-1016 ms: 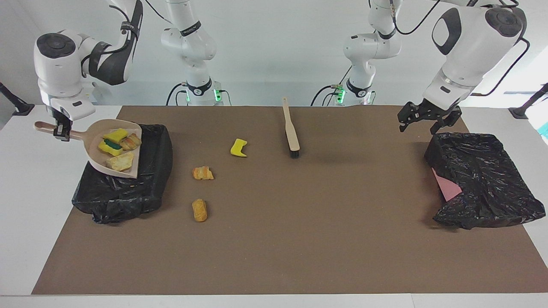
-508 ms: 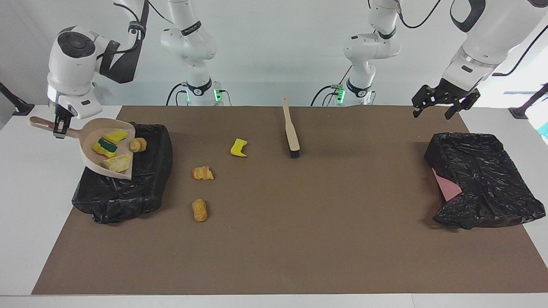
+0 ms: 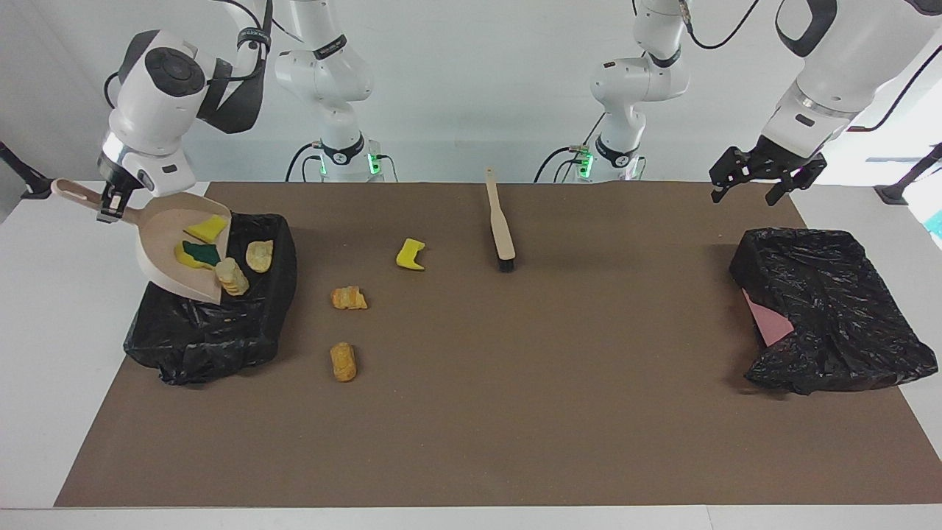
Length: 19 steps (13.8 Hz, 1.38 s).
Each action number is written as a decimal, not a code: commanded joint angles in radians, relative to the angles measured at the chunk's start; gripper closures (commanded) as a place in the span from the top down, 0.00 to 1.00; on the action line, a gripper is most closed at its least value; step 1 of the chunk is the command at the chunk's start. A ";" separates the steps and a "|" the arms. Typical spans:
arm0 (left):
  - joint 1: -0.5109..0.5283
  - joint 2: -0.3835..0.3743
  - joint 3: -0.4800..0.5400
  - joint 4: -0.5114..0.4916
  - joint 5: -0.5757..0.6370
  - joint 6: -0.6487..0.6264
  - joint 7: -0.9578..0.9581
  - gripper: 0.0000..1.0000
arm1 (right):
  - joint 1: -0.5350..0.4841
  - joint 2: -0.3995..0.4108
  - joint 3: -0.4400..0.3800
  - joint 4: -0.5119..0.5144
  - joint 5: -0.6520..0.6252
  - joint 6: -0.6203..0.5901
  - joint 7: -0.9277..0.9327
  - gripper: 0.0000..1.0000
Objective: Sweep and dump trash in bin
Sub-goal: 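Carry the dustpan to the nearer bag and tip it with the right gripper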
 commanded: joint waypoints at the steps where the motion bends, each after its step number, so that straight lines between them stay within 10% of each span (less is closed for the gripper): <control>1: 0.009 -0.021 -0.007 -0.023 0.011 -0.005 0.011 1.00 | 0.005 -0.043 0.003 -0.047 -0.064 -0.009 0.053 0.00; 19: -0.001 -0.023 -0.007 -0.024 0.006 -0.008 0.008 1.00 | 0.043 -0.112 0.004 -0.111 -0.273 0.000 0.102 0.00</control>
